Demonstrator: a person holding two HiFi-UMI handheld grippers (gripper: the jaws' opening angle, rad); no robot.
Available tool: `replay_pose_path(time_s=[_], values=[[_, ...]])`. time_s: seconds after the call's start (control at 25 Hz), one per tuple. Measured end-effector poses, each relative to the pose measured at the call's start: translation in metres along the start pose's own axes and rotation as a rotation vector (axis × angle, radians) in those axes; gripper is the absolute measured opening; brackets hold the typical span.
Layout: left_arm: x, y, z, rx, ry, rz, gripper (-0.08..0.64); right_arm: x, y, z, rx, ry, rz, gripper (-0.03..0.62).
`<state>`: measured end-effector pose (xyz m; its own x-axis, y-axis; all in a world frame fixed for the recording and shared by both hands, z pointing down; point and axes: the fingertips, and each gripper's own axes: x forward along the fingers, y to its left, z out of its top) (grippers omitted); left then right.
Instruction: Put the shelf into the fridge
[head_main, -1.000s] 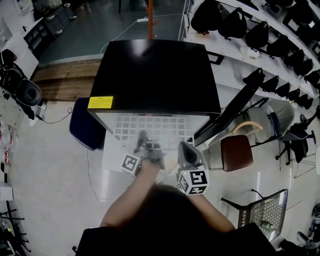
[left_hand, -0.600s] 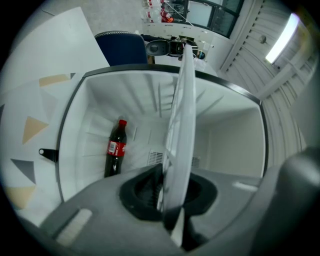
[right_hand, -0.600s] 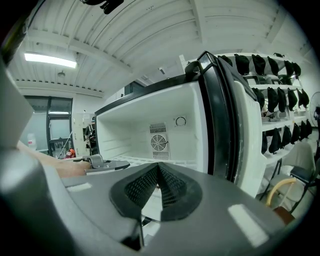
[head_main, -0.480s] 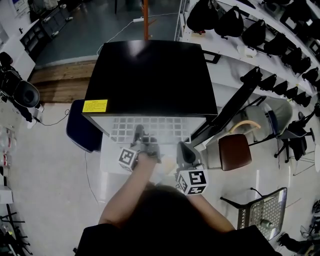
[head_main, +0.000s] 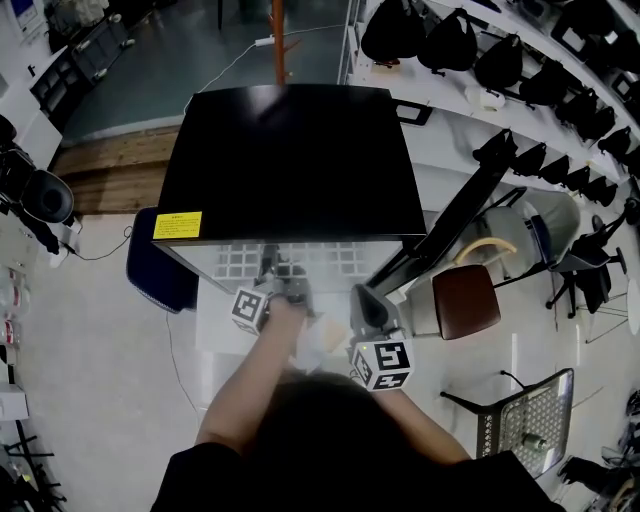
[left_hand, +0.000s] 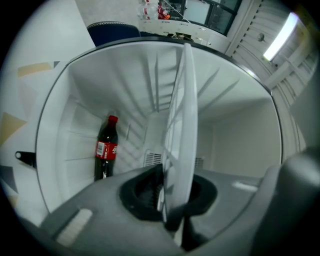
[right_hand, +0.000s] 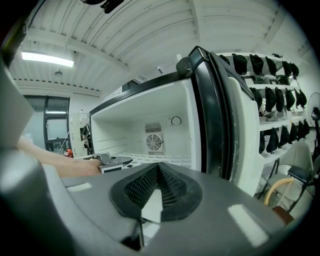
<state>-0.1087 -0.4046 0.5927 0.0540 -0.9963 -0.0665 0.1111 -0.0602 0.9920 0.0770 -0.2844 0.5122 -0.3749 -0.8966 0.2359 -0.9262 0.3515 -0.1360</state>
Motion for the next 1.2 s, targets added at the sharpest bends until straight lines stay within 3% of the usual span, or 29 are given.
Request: replay_pose_path(time_s=[0.4, 0.6, 1.04, 1.2], values=[[0.013, 0.004, -0.001, 0.030, 0.000, -0.019, 0.038, 0.009, -0.002, -0.002, -0.001, 0.008, 0.008, 0.002], [0.019, -0.006, -0.005, -0.026, -0.024, 0.004, 0.038, 0.010, -0.002, -0.002, 0.002, 0.007, 0.013, 0.002], [0.035, 0.006, 0.002, 0.030, -0.009, 0.000, 0.034, 0.007, -0.012, -0.003, 0.010, 0.012, -0.010, 0.002], [0.042, -0.003, -0.003, 0.007, -0.006, -0.004, 0.034, 0.006, -0.015, -0.002, 0.008, 0.011, -0.014, 0.002]])
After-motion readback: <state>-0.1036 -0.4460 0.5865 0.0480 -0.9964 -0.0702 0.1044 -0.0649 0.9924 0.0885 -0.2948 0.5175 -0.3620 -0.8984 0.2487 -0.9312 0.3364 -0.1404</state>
